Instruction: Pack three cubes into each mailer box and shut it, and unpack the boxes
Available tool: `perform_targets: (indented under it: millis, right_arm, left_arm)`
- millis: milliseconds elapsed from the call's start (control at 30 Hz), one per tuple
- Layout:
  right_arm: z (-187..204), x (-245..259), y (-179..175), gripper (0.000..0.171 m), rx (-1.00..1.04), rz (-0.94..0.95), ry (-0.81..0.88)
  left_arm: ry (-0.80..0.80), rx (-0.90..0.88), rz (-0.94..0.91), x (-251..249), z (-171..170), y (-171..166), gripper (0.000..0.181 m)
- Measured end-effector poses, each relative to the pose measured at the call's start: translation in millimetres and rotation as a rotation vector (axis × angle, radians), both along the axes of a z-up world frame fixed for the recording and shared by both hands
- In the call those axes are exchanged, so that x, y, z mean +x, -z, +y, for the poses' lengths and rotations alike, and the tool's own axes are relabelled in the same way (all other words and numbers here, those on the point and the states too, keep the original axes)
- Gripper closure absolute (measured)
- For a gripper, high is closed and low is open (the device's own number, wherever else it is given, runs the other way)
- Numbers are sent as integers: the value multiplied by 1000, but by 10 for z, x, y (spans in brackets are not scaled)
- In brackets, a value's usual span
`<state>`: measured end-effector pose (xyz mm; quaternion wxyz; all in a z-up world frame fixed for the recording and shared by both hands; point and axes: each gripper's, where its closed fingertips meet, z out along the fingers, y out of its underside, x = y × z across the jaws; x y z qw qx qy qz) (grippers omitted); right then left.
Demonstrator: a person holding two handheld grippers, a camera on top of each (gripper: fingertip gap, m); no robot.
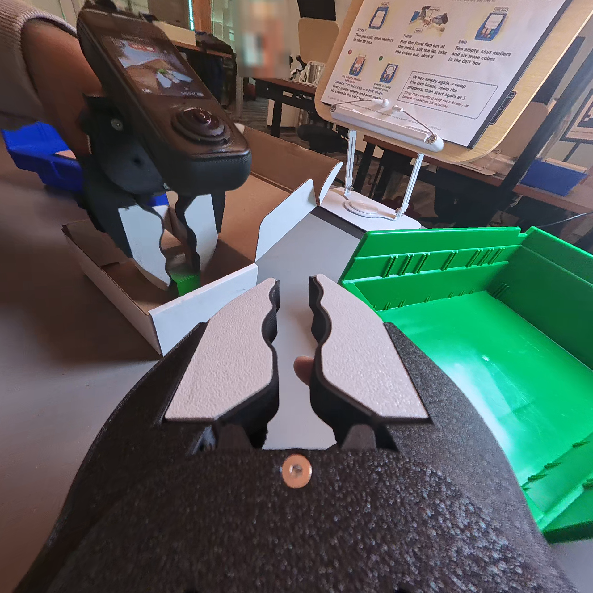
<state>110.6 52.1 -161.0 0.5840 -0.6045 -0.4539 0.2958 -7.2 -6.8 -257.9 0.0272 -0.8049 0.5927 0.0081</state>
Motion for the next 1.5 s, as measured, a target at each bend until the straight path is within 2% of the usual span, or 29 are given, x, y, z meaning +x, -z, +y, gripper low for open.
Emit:
perform_targets:
  millis: [267, 467, 667, 800, 900, 1100, 1333, 1500]
  right_arm:
    - [-6, -5, 11, 155, -2, -4, -3]
    - [9, -1, 26, 155, -8, -5, 2]
    - [-7, 5, -1, 155, 0, 2, 1]
    - [-17, 2, -12, 154, -4, 10, -4]
    - [-20, -4, -25, 153, -8, 22, -3]
    - [-10, -8, -40, 151, -12, 29, 3]
    - [-18, -38, -30, 151, -14, 23, -1]
    - [-14, -32, -29, 151, -13, 23, 3]
  left_arm:
    - [6, 38, -25, 29, 13, 7, 145]
    - [-33, 160, -142, -79, 17, -467, 139]
    - [-171, 287, -209, -728, -38, -1082, 138]
    - [-314, 324, -201, -1389, -158, -1294, 137]
    - [-416, 295, -149, -1922, -327, -1213, 132]
    - [-542, 156, -42, -2721, -704, -792, 129]
    - [-611, 114, -26, -3106, -769, -565, 129]
    - [-606, 93, -26, -3122, -734, -405, 129]
